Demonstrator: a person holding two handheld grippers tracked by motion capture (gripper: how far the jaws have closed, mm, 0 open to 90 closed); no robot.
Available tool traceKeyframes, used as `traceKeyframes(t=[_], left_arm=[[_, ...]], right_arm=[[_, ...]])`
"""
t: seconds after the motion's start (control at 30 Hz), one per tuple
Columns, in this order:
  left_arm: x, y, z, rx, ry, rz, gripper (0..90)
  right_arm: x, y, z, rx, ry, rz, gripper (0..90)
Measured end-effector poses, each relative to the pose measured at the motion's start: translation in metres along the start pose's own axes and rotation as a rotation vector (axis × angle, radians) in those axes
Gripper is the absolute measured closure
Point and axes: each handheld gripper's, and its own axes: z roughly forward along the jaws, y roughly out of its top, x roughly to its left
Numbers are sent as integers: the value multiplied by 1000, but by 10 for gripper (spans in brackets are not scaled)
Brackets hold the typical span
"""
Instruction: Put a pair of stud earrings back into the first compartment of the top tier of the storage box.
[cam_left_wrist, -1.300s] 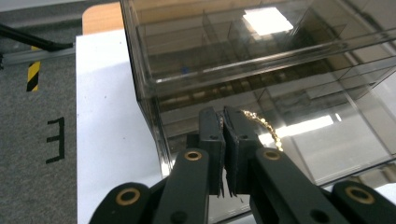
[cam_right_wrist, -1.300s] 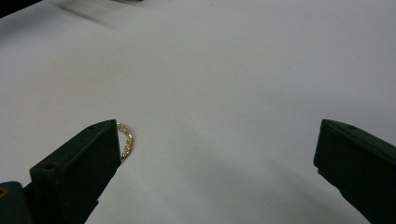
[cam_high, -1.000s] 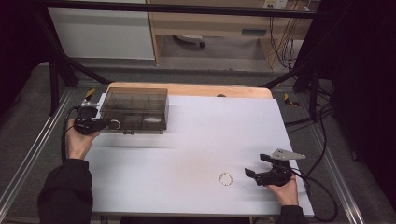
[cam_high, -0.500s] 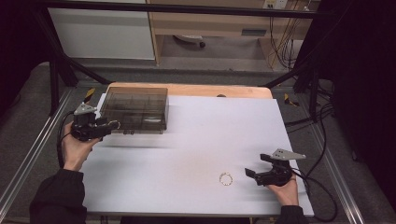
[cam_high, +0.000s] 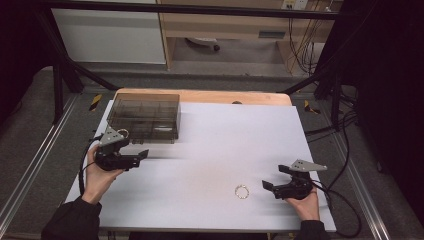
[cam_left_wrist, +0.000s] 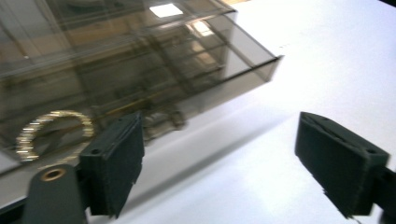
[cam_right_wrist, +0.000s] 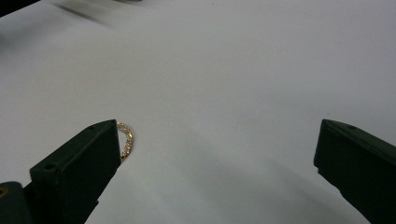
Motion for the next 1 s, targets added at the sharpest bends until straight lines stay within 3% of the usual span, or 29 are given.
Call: traceKeyframes(t=[0.37, 0.7, 1.0], left_arm=[[-48, -6, 31, 31, -72, 70, 50], [-92, 0, 60, 66, -145, 127, 36], [-131, 6, 84, 70, -214, 135, 37]], right_arm=[[0, 0, 0, 2, 0, -2, 10], [0, 0, 0, 2, -1, -3, 10], [0, 0, 0, 2, -2, -7, 10]])
